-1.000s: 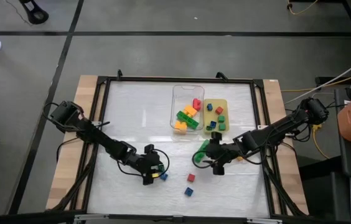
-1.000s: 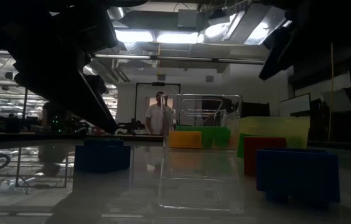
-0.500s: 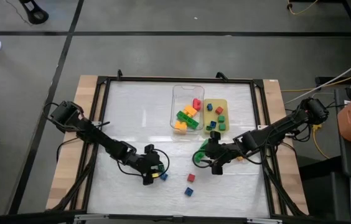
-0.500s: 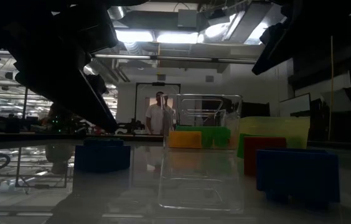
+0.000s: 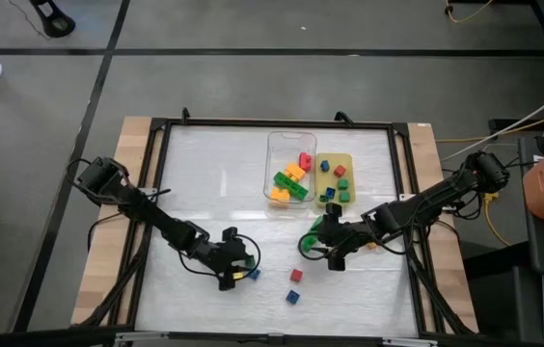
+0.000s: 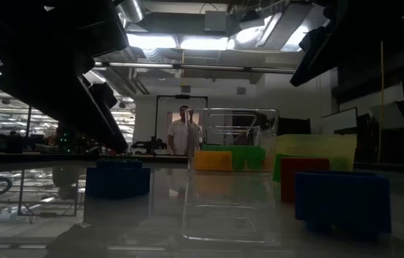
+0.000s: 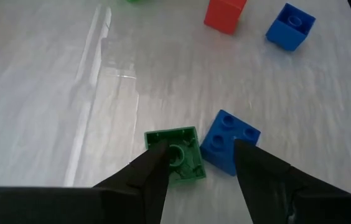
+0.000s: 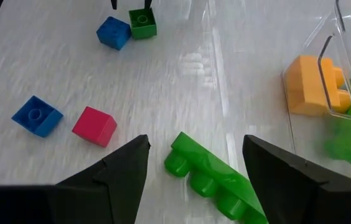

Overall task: Sort blocks by size
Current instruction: Put the small green game piece into the yellow bin

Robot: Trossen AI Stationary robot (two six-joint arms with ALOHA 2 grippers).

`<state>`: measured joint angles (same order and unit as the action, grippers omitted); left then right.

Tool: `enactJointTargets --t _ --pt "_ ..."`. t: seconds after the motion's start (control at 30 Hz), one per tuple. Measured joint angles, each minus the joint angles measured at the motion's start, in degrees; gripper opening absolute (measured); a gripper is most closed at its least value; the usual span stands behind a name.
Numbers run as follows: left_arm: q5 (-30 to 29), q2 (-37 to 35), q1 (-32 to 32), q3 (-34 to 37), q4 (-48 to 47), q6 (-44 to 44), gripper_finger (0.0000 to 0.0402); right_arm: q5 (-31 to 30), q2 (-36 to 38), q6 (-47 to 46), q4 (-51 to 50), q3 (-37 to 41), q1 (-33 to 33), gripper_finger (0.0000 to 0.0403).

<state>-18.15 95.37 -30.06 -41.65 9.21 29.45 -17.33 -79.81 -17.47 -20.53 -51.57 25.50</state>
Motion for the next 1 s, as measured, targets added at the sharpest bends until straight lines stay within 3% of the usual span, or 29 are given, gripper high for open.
enactJointTargets --t 0.87,1.0 --pt "-1.8 5.4 0.2 0.0 -0.2 -1.4 0.0163 0.4 0.0 0.0 -0.5 0.0 0.0 0.026" --pt "-2.0 5.4 0.4 0.0 -0.2 -2.0 0.0136 0.4 0.0 0.1 -0.5 0.0 0.0 0.026"
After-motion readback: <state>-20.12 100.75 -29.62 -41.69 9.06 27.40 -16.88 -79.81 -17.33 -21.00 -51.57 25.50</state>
